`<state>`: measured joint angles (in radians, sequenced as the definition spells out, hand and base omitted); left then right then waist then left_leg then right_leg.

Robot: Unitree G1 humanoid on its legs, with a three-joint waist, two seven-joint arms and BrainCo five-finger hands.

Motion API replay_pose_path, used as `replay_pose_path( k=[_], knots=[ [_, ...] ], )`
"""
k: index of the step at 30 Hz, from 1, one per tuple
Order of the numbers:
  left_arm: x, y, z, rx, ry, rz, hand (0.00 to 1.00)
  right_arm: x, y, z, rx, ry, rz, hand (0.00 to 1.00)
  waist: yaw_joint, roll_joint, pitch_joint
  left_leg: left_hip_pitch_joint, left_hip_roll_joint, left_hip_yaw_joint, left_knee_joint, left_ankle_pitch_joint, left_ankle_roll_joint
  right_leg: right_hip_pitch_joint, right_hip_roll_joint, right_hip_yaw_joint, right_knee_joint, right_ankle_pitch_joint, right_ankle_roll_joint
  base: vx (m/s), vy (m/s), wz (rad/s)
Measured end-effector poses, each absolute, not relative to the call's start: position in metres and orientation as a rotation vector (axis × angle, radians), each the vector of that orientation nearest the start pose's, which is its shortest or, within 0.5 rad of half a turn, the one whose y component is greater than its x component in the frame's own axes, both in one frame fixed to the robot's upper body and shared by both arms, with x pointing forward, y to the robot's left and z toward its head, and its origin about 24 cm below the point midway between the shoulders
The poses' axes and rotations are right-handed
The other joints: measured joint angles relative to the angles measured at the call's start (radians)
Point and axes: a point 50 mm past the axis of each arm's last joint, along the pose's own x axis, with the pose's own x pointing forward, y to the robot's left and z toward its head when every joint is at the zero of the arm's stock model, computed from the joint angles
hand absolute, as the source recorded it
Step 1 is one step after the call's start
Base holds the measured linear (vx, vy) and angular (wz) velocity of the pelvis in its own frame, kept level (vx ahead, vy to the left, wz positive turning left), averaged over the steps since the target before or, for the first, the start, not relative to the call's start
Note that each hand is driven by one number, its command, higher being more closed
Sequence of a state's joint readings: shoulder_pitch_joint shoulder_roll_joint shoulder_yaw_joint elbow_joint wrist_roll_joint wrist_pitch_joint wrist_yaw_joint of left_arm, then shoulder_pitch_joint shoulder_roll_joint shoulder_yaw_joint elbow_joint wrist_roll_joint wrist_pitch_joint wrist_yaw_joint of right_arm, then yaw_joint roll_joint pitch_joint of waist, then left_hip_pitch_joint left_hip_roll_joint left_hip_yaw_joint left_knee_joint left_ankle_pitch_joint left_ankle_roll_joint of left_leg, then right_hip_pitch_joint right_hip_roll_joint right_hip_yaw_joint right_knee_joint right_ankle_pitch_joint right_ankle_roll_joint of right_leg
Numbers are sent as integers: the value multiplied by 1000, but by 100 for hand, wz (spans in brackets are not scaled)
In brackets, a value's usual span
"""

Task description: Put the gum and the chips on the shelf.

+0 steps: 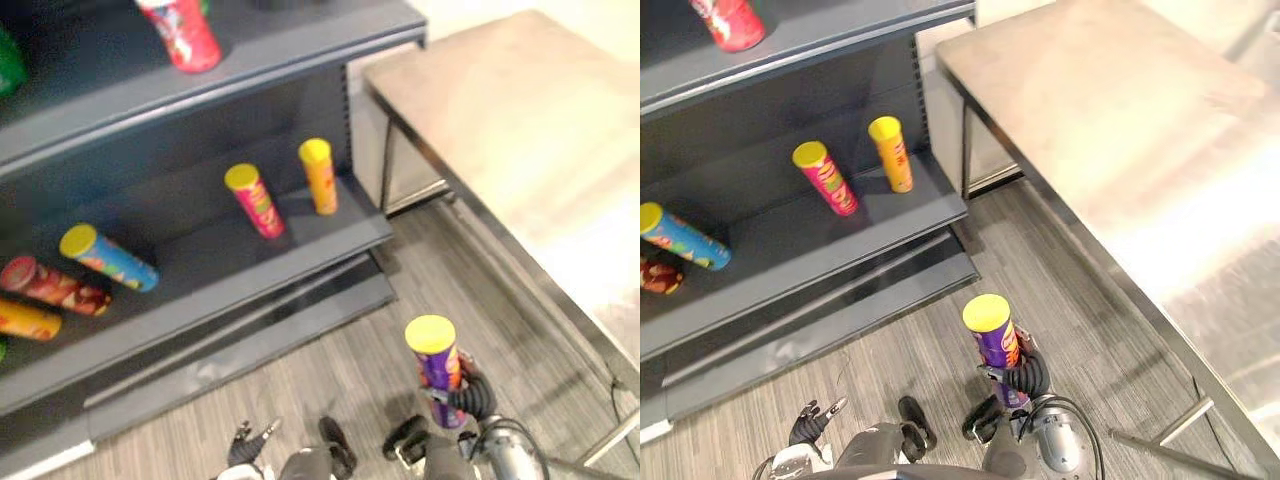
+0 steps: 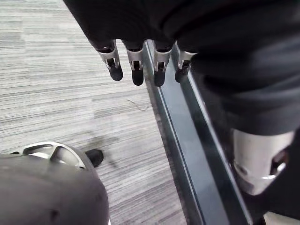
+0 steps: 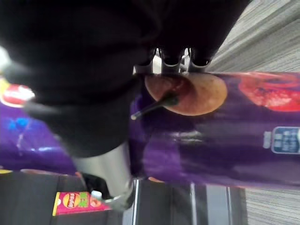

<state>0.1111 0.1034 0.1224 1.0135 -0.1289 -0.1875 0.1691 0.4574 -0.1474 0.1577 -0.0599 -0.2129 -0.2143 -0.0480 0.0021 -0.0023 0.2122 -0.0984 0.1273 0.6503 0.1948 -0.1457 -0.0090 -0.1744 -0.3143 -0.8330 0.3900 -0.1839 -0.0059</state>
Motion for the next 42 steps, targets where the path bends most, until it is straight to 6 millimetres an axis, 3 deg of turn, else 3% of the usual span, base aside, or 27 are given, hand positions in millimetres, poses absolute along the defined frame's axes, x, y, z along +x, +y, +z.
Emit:
replay_pose_path(
  k=[4,7,8,9,10,11,13,15,16,17,18,19,20,22,26,30,35,39,42],
  knots=[
    [99,221,-149,11,924,429,0,143,-154,-18,-272,200,103,100,-3,-7,3,19,-6,-5,46,-48,3,15,-24,20,28,-10,8,-46,101,-22],
    [96,225,-149,18,927,424,0,138,-152,-23,-228,235,91,100,-26,-22,10,32,-63,-83,2,-50,7,44,-83,-5,92,-1,22,-36,118,57],
    [91,224,-150,21,944,417,0,136,-152,-25,-209,255,86,100,-28,-24,12,40,-71,-104,0,-49,9,7,-111,101,189,25,-10,-21,97,49],
    [86,225,-151,28,959,413,0,135,-151,-27,-200,267,85,100,-29,-25,13,44,-71,-117,1,-49,9,-26,-106,195,235,48,-42,-13,105,64],
    [76,226,-154,44,1000,404,0,131,-148,-31,-162,293,82,100,-35,-26,15,61,-70,-157,1,-49,9,-74,-69,388,298,84,-49,51,58,76],
    [67,226,-156,56,1033,399,0,127,-142,-33,-124,308,84,100,-45,-25,16,69,-66,-203,1,-49,10,-85,-12,552,303,63,-20,70,22,88],
    [58,231,-157,84,1054,390,0,124,-135,-33,-99,311,102,100,-54,-39,13,63,-62,-264,1,-48,12,-86,70,738,214,26,24,125,-76,92],
    [51,230,-159,96,1084,379,0,126,-133,-32,-77,306,102,100,-56,-43,12,39,-64,-319,8,-41,5,-95,133,910,63,42,56,117,-102,90],
    [51,231,-159,109,1087,368,0,125,-133,-28,-50,293,90,100,-64,-51,9,15,-74,-357,26,-40,1,-84,143,984,-23,69,99,118,-137,134],
    [51,235,-158,137,1090,356,0,123,-132,-24,-30,281,80,100,-81,-72,6,0,-98,-409,55,-43,-10,-63,121,993,-68,112,170,131,-176,141],
    [51,237,-158,144,1090,358,0,121,-132,-22,-24,279,78,100,-80,-85,3,-4,-108,-425,70,-50,-18,-59,113,992,-76,120,189,241,-330,113],
    [51,237,-158,140,1090,362,0,123,-134,-20,-39,266,99,100,-66,-85,0,-13,-95,-454,101,-61,-27,-37,113,975,-67,65,194,244,-325,64],
    [52,232,-159,128,1088,356,0,127,-137,-18,-62,249,117,100,-57,-59,-3,-25,-69,-478,108,-60,-35,-31,138,946,-73,59,181,236,-312,46],
    [53,229,-159,123,1086,353,0,131,-141,-15,-81,232,118,100,-54,-42,-9,-39,-50,-513,88,-45,-52,-31,156,910,-79,52,169,123,-194,46],
    [53,229,-159,136,1086,337,0,143,-158,0,-108,158,98,100,-55,-42,-11,-40,-26,-577,-17,15,-85,-24,184,843,-111,52,152,77,-170,42],
    [54,229,-159,129,1084,312,0,180,-164,39,-139,-48,156,100,-53,-45,-12,-37,-29,-604,-100,67,-89,-26,186,823,-139,59,134,20,-49,21],
    [60,230,-158,129,1072,294,0,222,-140,79,-88,-249,298,100,-29,-45,-12,-40,-43,-637,-164,110,-88,-34,177,798,-149,59,133,-11,-11,21],
    [66,230,-157,132,1060,287,0,250,-114,94,44,-293,421,100,-12,-44,-10,-64,-51,-669,-201,151,-86,-62,172,780,-150,59,133,0,-11,32],
    [73,228,-157,127,1045,281,0,281,-101,96,41,-266,450,100,16,-35,6,-84,-65,-693,-207,172,-84,-73,168,781,-149,65,124,-9,17,24]
  ],
)
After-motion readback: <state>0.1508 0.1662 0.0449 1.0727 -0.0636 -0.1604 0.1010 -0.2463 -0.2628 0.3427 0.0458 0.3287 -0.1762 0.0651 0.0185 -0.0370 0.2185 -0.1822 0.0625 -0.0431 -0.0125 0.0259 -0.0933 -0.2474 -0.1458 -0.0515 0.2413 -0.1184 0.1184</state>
